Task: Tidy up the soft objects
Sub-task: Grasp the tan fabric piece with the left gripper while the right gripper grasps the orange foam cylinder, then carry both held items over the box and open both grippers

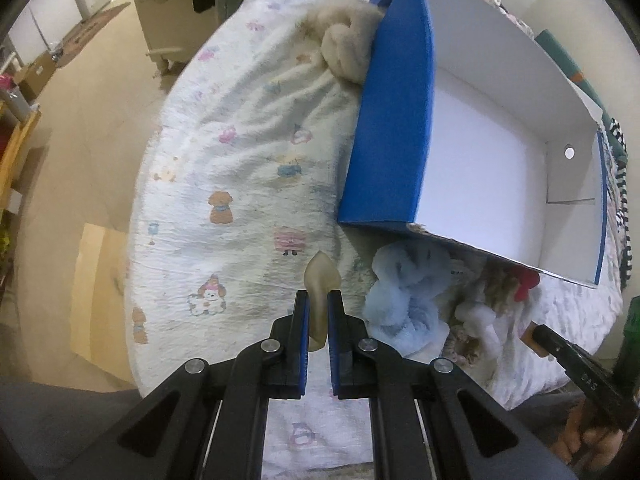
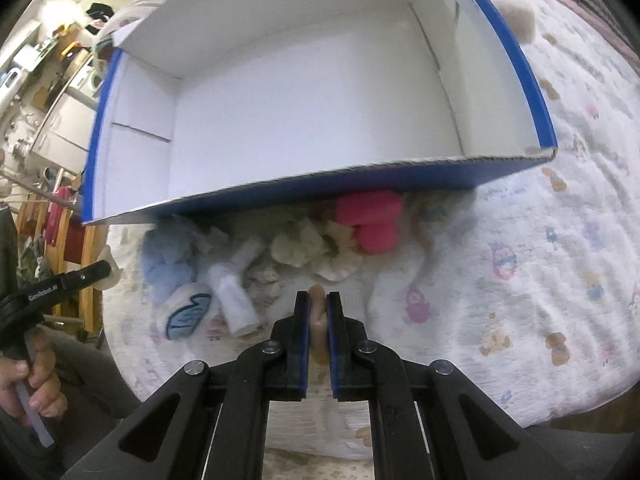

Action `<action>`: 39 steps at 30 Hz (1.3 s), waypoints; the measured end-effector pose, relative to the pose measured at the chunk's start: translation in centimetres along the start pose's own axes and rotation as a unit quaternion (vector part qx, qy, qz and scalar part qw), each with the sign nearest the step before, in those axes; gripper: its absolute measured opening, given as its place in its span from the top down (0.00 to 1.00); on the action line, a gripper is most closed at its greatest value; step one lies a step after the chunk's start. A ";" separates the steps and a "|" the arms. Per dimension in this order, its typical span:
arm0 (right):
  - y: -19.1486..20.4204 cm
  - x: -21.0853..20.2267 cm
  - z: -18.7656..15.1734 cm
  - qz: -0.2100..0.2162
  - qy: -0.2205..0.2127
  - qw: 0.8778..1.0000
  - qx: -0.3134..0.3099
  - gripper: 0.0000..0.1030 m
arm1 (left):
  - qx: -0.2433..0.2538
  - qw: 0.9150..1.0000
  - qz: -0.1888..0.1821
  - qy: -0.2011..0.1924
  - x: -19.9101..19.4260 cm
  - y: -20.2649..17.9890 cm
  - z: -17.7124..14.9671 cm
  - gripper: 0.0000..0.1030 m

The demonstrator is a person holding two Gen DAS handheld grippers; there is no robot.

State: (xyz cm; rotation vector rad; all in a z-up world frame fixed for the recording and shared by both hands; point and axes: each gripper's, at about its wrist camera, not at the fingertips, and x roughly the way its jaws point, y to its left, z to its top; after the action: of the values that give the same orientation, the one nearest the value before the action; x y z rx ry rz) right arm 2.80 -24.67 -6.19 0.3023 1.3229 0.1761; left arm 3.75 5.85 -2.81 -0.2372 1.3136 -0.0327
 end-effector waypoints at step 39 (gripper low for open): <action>4.2 -7.2 10.1 -0.002 -0.157 0.985 -0.076 0.91 | 0.132 0.981 0.017 -0.143 -1.9 -11.7 8.2 0.92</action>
State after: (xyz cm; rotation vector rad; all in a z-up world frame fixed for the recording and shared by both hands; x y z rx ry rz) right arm 11.02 -23.98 3.97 0.1896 0.9927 0.2155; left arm 12.43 -3.97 3.14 0.0093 1.0136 -0.1380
